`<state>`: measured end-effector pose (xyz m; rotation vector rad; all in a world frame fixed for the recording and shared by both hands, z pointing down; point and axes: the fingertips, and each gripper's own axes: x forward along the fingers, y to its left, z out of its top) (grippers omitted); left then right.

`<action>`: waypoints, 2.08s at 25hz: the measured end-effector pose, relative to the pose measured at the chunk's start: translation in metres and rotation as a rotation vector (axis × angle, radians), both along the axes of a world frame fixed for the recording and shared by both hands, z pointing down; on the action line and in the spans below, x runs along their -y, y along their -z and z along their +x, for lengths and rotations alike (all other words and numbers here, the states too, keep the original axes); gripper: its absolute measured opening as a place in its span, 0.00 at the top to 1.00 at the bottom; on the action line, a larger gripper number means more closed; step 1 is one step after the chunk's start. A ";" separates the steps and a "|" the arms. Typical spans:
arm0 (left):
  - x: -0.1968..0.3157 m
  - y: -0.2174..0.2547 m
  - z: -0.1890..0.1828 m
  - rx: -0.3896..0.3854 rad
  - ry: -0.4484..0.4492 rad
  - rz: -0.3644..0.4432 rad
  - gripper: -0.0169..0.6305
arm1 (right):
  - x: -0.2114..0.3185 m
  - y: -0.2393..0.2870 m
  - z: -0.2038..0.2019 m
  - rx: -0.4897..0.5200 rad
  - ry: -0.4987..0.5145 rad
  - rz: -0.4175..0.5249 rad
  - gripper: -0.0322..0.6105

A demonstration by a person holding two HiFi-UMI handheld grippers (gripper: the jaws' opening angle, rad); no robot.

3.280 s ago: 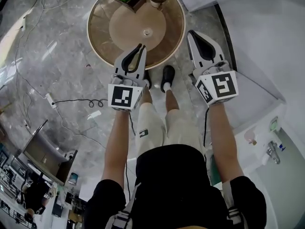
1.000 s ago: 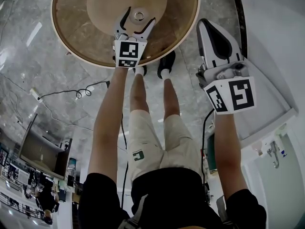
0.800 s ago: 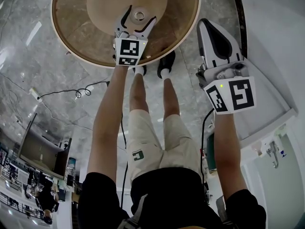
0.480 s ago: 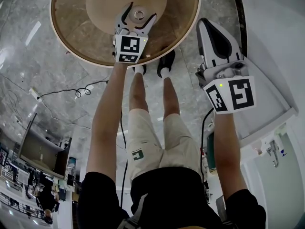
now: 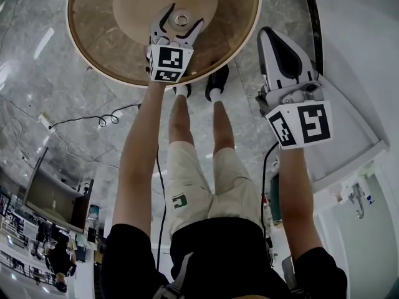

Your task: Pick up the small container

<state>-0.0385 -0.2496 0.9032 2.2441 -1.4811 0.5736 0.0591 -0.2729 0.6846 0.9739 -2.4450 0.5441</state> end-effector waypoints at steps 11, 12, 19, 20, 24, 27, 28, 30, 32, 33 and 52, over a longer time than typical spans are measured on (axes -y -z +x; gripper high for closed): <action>-0.024 0.052 -0.007 -0.024 0.003 -0.020 0.42 | -0.009 0.031 -0.001 0.012 0.016 0.004 0.94; -0.027 0.062 -0.008 -0.017 -0.005 -0.018 0.42 | -0.011 0.037 -0.003 0.011 0.026 0.006 0.94; -0.045 0.141 -0.026 -0.006 -0.057 -0.005 0.42 | -0.021 0.082 -0.010 0.010 0.046 0.040 0.94; -0.050 0.153 -0.029 -0.005 -0.062 -0.012 0.42 | -0.022 0.090 -0.013 0.011 0.047 0.047 0.94; -0.072 0.205 -0.035 -0.027 -0.057 -0.033 0.42 | -0.030 0.128 -0.020 0.028 0.032 0.073 0.94; -0.078 0.244 -0.037 -0.020 -0.063 -0.018 0.42 | -0.034 0.155 -0.026 0.047 0.028 0.107 0.94; -0.076 0.258 -0.038 -0.010 -0.073 -0.007 0.42 | -0.033 0.165 -0.030 0.053 0.029 0.124 0.94; -0.072 0.286 -0.039 0.001 -0.091 0.013 0.42 | -0.030 0.185 -0.035 0.063 0.029 0.156 0.94; -0.070 0.316 -0.039 -0.007 -0.095 0.030 0.42 | -0.028 0.207 -0.038 0.070 0.023 0.182 0.94; -0.069 0.332 -0.039 -0.019 -0.091 0.036 0.42 | -0.027 0.217 -0.038 0.072 0.018 0.193 0.94; -0.050 0.602 -0.047 -0.161 -0.077 0.162 0.42 | -0.024 0.403 -0.040 0.135 -0.036 0.397 0.94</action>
